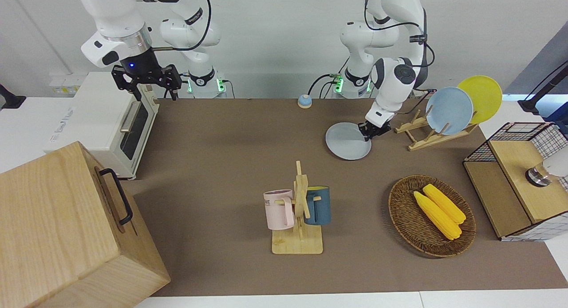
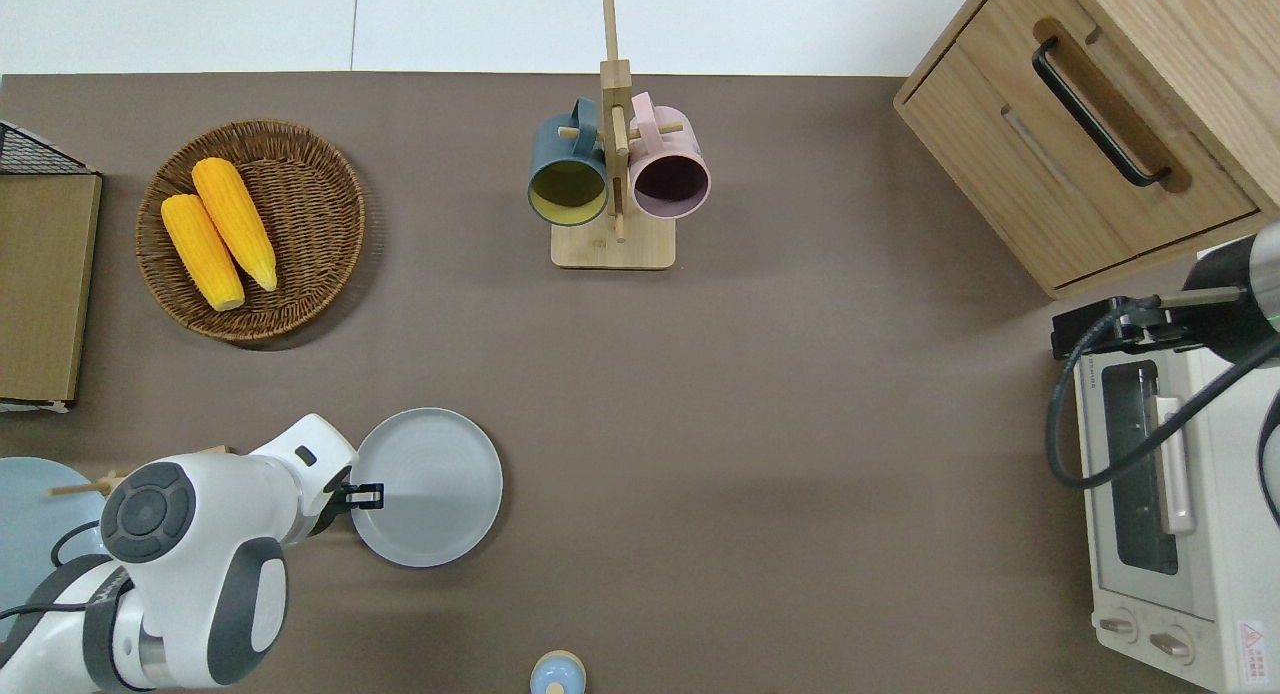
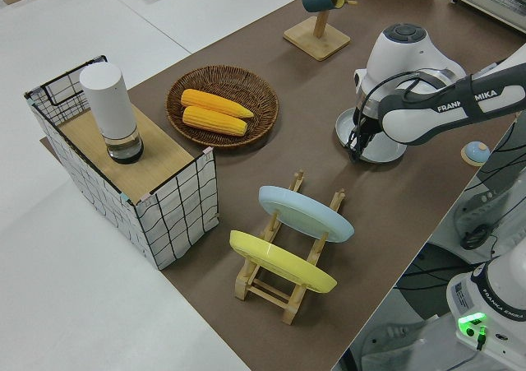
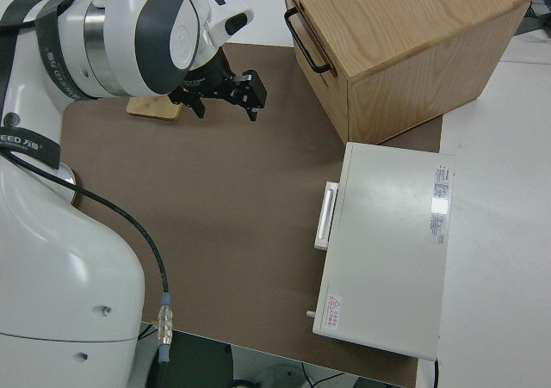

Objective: Pick gray plate from table and place it on lower plate rack with left arm

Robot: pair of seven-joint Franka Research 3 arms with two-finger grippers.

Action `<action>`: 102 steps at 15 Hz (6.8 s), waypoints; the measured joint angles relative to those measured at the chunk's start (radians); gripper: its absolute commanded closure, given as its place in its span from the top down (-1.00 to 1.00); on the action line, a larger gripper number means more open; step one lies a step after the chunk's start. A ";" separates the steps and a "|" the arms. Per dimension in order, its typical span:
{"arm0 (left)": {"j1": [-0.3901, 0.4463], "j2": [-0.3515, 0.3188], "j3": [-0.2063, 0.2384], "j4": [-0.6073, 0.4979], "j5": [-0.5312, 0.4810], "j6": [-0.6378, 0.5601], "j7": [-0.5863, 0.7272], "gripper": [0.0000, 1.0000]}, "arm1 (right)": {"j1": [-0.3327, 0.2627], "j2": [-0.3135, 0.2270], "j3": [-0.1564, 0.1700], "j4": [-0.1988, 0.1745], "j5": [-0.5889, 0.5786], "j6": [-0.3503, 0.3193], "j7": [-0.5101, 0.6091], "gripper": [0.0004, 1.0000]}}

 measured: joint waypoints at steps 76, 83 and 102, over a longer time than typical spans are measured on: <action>-0.001 0.020 -0.039 0.412 0.889 -0.979 -0.645 -1.00 | 0.000 0.000 0.000 0.000 0.000 0.000 0.000 0.97; 0.002 0.038 -0.031 0.385 0.899 -0.934 -0.681 -1.00 | 0.000 0.000 0.000 0.000 0.000 0.000 0.000 0.97; 0.004 0.062 -0.028 0.395 0.919 -0.909 -0.721 1.00 | 0.000 0.000 0.000 0.000 0.000 0.000 0.000 0.97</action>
